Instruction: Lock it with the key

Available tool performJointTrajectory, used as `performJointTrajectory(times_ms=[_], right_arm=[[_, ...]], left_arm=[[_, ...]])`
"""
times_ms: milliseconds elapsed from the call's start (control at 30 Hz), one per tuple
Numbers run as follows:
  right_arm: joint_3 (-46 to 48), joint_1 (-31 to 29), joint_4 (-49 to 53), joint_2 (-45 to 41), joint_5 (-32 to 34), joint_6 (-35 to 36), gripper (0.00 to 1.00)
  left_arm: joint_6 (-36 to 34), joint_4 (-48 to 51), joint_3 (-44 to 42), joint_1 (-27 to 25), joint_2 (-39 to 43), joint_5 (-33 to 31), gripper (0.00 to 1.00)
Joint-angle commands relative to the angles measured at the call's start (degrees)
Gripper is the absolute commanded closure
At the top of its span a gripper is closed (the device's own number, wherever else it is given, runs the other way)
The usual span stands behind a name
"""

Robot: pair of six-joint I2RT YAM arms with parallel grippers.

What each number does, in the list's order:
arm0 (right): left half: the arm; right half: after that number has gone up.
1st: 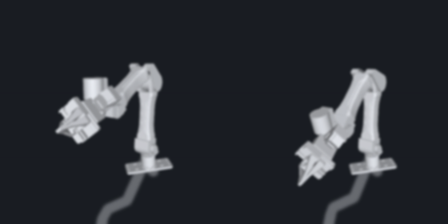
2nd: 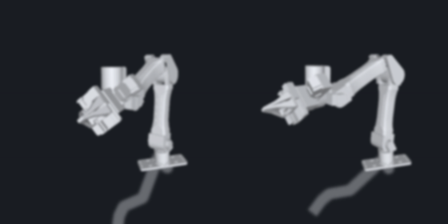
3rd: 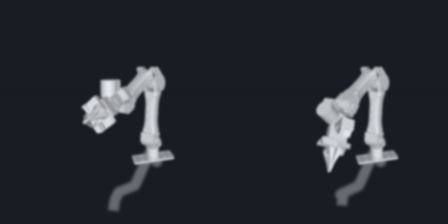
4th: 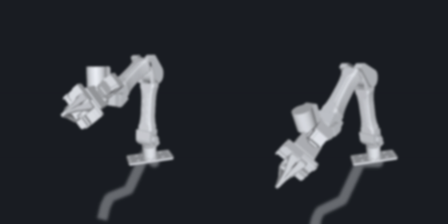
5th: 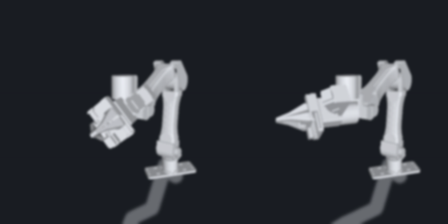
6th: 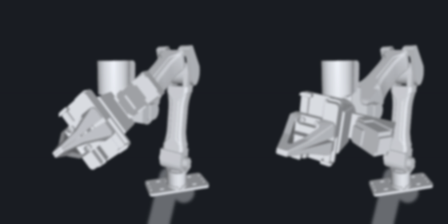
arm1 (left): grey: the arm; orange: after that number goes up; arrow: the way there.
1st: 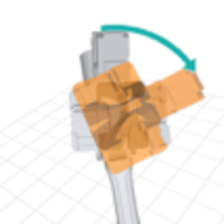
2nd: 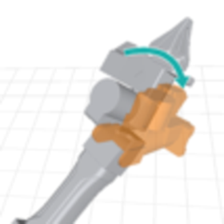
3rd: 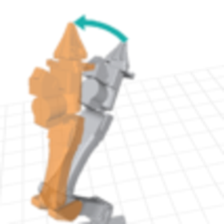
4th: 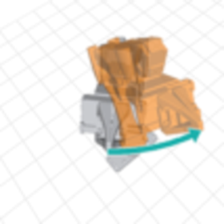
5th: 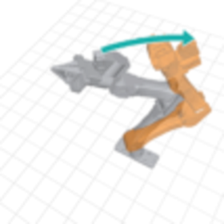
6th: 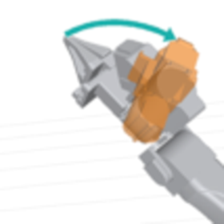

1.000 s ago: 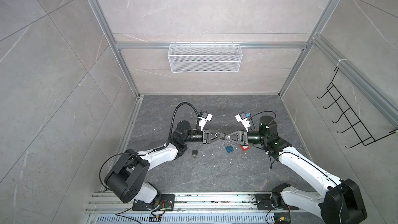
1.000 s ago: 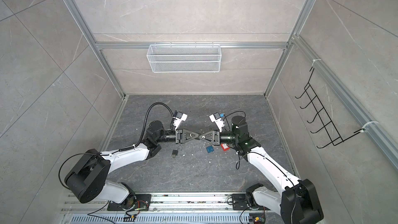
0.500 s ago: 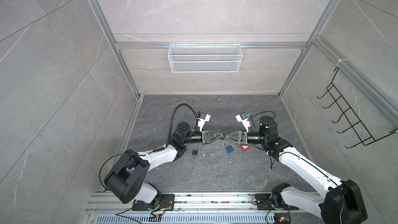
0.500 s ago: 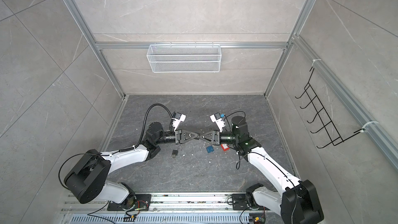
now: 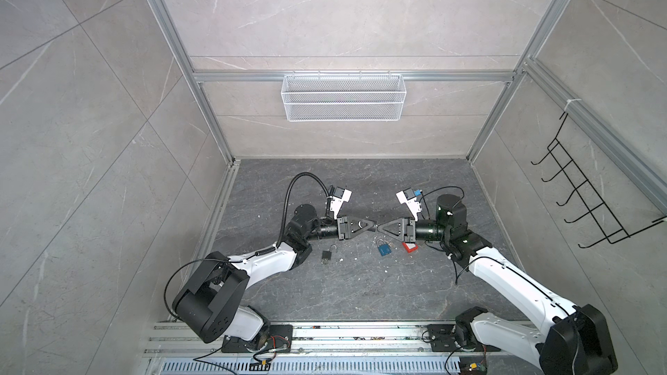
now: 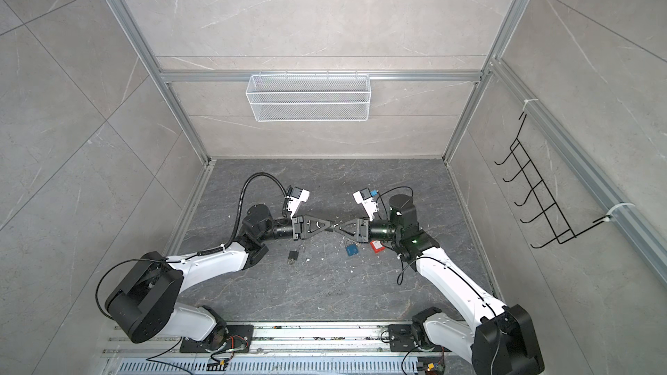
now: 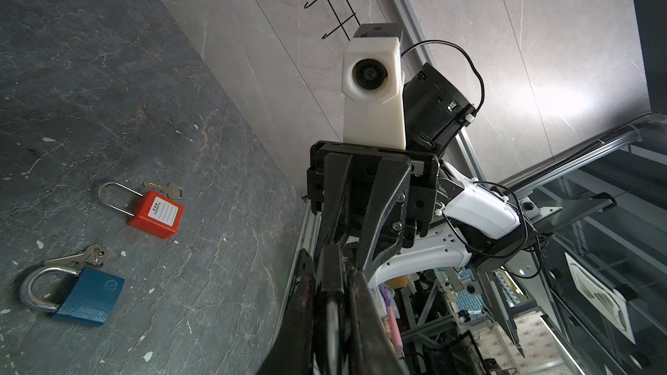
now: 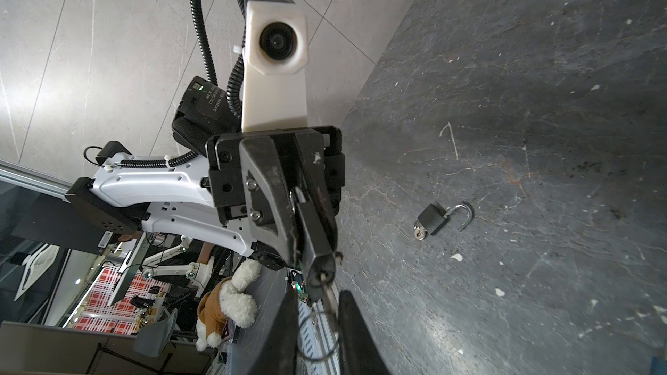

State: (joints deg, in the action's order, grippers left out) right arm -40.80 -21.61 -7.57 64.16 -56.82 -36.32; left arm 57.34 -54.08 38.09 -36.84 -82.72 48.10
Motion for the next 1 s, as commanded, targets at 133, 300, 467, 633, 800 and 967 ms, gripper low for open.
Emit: performJointTrajectory(times_ms=[133,300,467,633,800,967], right_arm=[[0.13,0.19,-1.37,-0.36,-0.15,-0.17,0.71],[0.02,0.19,-2.85,0.24,-0.16,-0.86,0.70],[-0.17,0.21,-3.90,0.87,-0.26,-1.33,0.71],[-0.16,0.16,-5.89,1.85,-0.74,-2.54,0.75],[-0.08,0.19,-6.32,2.09,-0.78,-2.64,0.80],[0.36,0.17,-7.10,2.02,-1.28,-3.24,0.87]], left_arm=[[-0.26,-3.48,0.39,0.42,2.14,0.09,1.00],[-0.30,-3.47,0.50,0.45,1.79,0.42,1.00],[-0.23,-3.33,0.54,0.44,1.69,0.51,1.00],[-0.33,-3.44,0.58,0.44,1.68,0.64,1.00],[-0.30,-3.39,0.59,0.44,1.77,0.66,1.00],[-0.27,-3.32,0.46,0.40,1.69,0.33,1.00]])
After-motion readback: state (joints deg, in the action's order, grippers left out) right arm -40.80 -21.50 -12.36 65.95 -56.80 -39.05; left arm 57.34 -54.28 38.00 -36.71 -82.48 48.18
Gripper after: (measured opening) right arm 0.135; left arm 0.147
